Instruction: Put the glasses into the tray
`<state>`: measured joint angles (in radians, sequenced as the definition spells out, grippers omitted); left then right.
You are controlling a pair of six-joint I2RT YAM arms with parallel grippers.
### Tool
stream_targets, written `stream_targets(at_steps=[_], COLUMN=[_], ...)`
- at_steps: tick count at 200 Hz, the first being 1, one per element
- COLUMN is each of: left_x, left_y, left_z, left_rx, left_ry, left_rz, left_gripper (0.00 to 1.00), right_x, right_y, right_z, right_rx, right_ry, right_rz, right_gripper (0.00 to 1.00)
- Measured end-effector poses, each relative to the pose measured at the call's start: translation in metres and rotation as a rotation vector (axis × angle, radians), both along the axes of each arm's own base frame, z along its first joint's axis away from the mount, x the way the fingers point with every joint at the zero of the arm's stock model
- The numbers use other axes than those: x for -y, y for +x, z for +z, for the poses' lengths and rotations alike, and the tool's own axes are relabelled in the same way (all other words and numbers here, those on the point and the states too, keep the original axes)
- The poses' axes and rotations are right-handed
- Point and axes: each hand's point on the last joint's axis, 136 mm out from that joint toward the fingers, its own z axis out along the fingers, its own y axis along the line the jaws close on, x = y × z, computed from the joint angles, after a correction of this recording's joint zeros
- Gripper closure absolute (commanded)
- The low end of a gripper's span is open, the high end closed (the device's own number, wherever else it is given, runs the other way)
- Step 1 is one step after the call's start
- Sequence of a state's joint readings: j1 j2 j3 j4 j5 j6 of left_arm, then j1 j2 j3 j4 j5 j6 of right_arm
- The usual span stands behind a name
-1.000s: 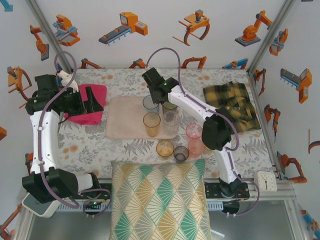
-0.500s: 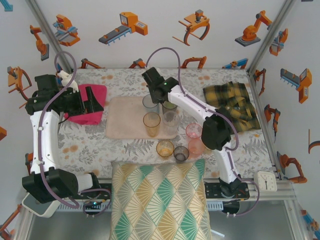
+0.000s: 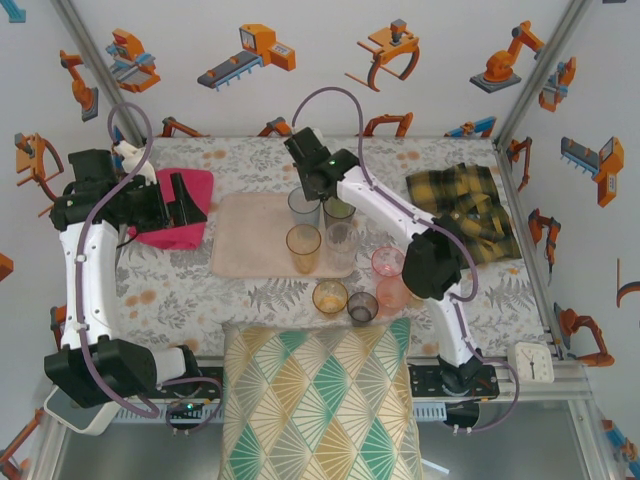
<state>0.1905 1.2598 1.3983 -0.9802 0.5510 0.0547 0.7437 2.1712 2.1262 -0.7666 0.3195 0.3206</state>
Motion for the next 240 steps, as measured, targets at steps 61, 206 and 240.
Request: stream_targets(at_steps=[61,206,240], left_x=[-0.001,-0.001,-0.001], left_y=[-0.002,-0.003,-0.003], left_z=[0.001,0.002,0.002], left_rx=[0.006,0.009,0.010], left_ry=[0.001,-0.001,-0.002], left_rz=[0.003,0.006,0.006], left_gripper=[0.03,0.03,0.03], right_x=[-0.001,-0.025,-0.036], right_y=[0.010,-0.015,-0.023], right_z=[0.015,0.026,0.026], right_rx=[0.036,-0.045,-0.071], right_ry=[0.006,0.168,0.226], right_rz=[-0.001,0.110,0.136], right_gripper=[0.72,0.72,0.72])
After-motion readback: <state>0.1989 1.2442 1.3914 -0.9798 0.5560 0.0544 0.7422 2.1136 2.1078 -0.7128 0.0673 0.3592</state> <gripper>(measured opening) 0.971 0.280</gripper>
